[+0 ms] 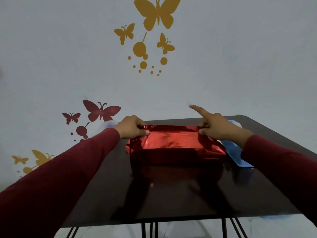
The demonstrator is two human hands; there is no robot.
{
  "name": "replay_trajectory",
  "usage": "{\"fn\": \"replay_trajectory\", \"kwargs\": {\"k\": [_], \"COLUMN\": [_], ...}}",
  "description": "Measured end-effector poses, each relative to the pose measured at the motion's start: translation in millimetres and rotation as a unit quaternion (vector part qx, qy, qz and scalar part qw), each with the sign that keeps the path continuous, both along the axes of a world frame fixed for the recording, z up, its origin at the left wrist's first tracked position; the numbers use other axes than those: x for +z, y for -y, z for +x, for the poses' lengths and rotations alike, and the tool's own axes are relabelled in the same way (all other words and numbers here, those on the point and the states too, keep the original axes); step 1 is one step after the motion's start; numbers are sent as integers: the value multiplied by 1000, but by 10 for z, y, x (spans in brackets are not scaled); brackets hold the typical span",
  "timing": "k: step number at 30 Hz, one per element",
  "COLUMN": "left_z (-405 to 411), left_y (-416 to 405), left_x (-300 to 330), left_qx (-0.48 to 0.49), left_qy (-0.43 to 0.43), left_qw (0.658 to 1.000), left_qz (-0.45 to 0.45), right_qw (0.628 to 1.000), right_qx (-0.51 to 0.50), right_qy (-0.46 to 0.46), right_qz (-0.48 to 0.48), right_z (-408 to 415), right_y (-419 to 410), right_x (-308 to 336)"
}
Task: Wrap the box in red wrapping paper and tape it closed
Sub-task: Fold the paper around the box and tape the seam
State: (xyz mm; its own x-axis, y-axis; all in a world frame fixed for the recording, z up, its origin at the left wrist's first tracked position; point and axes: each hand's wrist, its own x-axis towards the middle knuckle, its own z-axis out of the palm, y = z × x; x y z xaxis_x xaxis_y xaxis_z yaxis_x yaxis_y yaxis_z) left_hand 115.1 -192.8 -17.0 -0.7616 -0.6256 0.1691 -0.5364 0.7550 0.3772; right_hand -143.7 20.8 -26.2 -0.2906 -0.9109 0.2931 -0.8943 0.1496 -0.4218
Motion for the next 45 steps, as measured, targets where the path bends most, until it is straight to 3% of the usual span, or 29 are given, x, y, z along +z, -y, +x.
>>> {"fn": "replay_trajectory", "kwargs": {"k": [4,7,9,12,15,18,20,23,25,27,31,35,41,45], "left_z": [-93,-152,-178,-214,-227,-185,-159,-176,-210,-264,-491,-677,-799,-878], "left_y": [143,217,260,295,287,191,4,-239,-357,-429,-376,-245,-150,-233], "left_x": [-110,-164,-195,-248,-328,-405,-361,-255,-234,-255,-255,-210,-275,-308], "left_qx": [24,41,55,66,95,107,105,113,96,82,74,25,-72,-116], "left_qy": [29,28,16,9,-35,-100,-121,-35,46,71,78,67,62,51], "left_qw": [998,997,995,995,994,982,975,988,994,990,992,993,982,973], "left_qz": [46,66,80,74,29,-123,-157,-95,17,92,62,98,163,193], "right_qw": [997,992,995,998,996,994,993,993,993,989,973,966,996,992], "right_qx": [-47,-81,-34,58,55,30,18,-2,-31,-82,-170,-144,-69,95], "right_qy": [-8,-83,-97,-23,-14,6,3,3,3,2,52,203,17,-73], "right_qz": [62,45,-1,12,74,105,117,117,114,121,148,70,-44,44], "right_z": [-61,-14,86,254,254,193,167,150,139,171,442,762,605,454], "right_y": [105,250,399,651,877,1009,1044,1032,1028,998,781,482,152,49], "right_x": [-8,7,22,10,-64,-127,-156,-189,-211,-211,-199,-271,-276,-238]}}
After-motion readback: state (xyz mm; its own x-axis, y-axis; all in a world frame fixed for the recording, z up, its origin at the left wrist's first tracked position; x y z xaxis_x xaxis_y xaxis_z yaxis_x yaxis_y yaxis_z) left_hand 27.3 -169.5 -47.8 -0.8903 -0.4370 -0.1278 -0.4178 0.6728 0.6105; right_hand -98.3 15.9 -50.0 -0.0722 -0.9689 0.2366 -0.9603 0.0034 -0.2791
